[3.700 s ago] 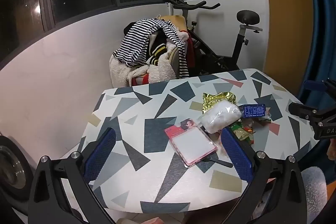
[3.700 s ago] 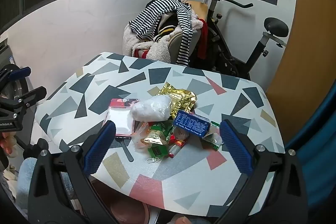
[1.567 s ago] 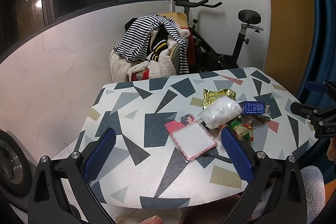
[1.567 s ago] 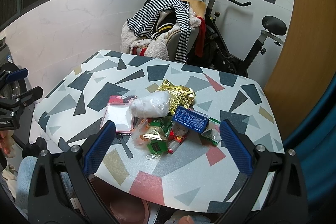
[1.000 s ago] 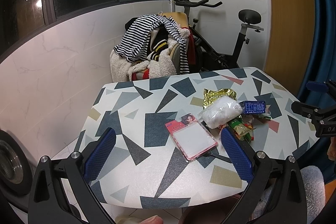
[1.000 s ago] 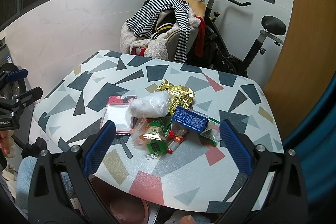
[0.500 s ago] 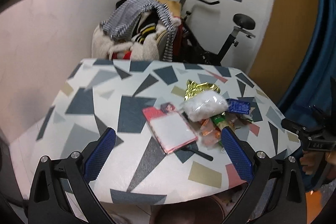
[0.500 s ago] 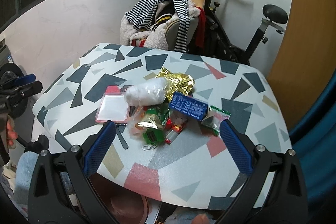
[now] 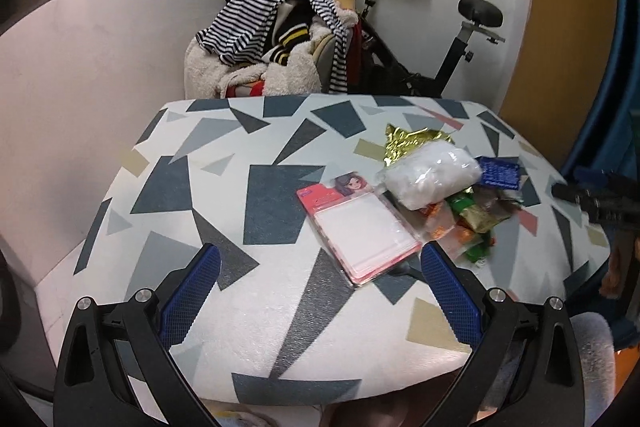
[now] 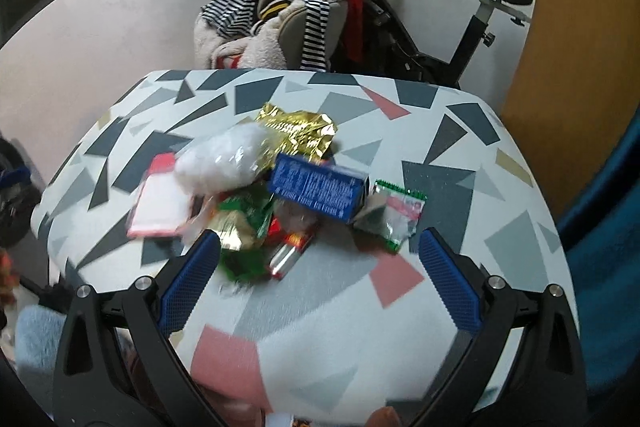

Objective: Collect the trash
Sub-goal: 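Reach the right gripper to the blue ice cream box and grasp it, then grasp the orange-printed clear wrapper with the left gripper while the right holds the box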

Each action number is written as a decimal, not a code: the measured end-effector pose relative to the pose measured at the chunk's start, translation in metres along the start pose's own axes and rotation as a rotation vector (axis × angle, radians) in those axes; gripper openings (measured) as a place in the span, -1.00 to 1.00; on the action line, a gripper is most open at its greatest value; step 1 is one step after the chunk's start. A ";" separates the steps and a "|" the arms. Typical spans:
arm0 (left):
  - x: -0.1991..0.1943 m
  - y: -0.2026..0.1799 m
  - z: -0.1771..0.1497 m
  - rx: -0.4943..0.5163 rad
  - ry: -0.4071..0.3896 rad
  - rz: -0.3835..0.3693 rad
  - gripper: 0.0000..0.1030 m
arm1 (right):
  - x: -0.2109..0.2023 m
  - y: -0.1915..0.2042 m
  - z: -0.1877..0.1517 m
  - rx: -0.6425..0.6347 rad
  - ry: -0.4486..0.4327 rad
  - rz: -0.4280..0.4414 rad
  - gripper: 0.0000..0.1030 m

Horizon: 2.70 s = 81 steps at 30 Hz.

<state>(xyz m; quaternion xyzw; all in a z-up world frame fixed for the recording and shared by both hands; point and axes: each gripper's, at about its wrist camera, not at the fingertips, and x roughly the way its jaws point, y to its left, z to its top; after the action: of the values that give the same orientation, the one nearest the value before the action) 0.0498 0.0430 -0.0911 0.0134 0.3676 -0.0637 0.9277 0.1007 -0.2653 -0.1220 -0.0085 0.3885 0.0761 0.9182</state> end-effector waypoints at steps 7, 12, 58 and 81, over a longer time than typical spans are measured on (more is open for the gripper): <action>0.020 0.019 -0.004 -0.073 0.064 -0.011 0.91 | 0.059 -0.009 0.028 0.138 0.030 0.018 0.89; 0.023 0.024 -0.006 -0.099 0.059 -0.009 0.91 | 0.093 -0.011 0.037 0.204 0.076 0.027 0.89; 0.168 -0.068 -0.003 -0.509 0.402 -0.446 -0.51 | 0.012 -0.028 -0.047 0.131 -0.060 0.125 0.55; 0.007 -0.034 -0.034 -0.151 0.173 -0.390 -0.60 | -0.029 0.052 -0.101 -0.076 -0.051 0.233 0.55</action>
<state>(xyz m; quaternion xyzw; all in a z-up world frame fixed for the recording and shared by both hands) 0.0272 0.0105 -0.1205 -0.1222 0.4452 -0.2126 0.8612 0.0014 -0.2254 -0.1699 0.0038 0.3601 0.1971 0.9118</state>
